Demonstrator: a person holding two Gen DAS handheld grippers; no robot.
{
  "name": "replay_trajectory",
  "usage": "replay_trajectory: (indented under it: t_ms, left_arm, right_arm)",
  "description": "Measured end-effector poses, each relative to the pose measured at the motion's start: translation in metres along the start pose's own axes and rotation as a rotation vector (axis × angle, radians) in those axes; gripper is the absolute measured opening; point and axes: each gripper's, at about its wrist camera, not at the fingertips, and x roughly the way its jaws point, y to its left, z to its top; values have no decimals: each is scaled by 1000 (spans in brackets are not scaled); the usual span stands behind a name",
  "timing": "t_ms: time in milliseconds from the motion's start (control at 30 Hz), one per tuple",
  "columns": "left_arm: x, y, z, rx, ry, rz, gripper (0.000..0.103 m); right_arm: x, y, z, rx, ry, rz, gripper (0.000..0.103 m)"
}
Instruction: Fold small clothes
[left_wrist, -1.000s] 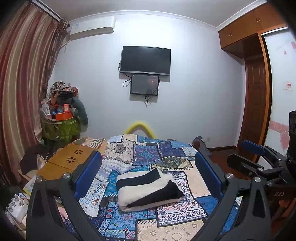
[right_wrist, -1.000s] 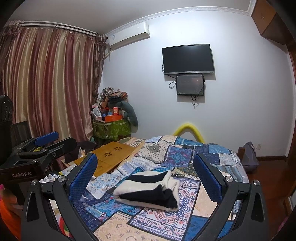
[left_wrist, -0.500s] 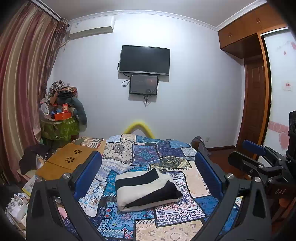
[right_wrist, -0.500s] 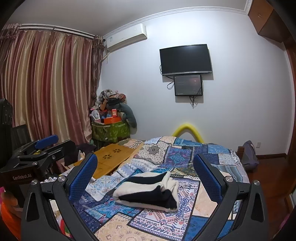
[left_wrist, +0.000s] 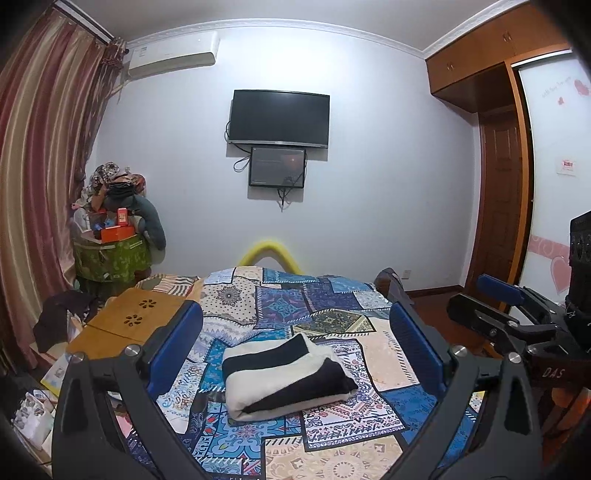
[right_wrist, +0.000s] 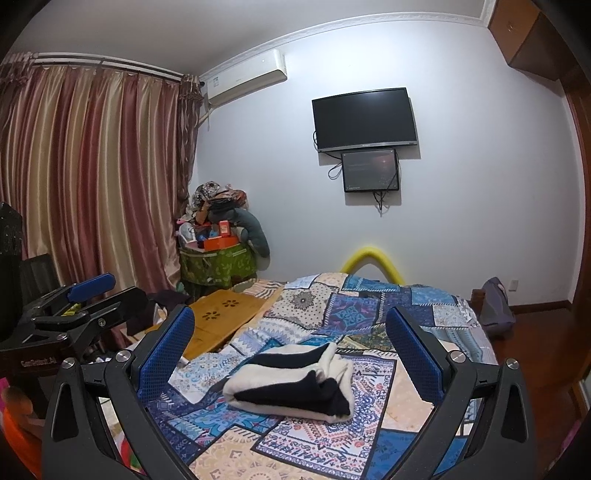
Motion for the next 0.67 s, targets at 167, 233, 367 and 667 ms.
replay_trajectory:
  t_ms: [167, 233, 367, 667]
  left_arm:
    - [1, -1, 0, 4, 5, -12, 102]
    - [1, -1, -1, 4, 7, -12, 102]
    - [3, 0, -1, 3, 14, -16, 102]
    - [9, 2, -2, 11, 36, -19, 102]
  right_arm:
    - [0, -2, 0, 3, -1, 0, 103]
    - [0, -2, 1, 1, -2, 0, 103]
    - [0, -2, 1, -3, -2, 0, 103]
    - [2, -5, 0, 4, 1, 0, 103]
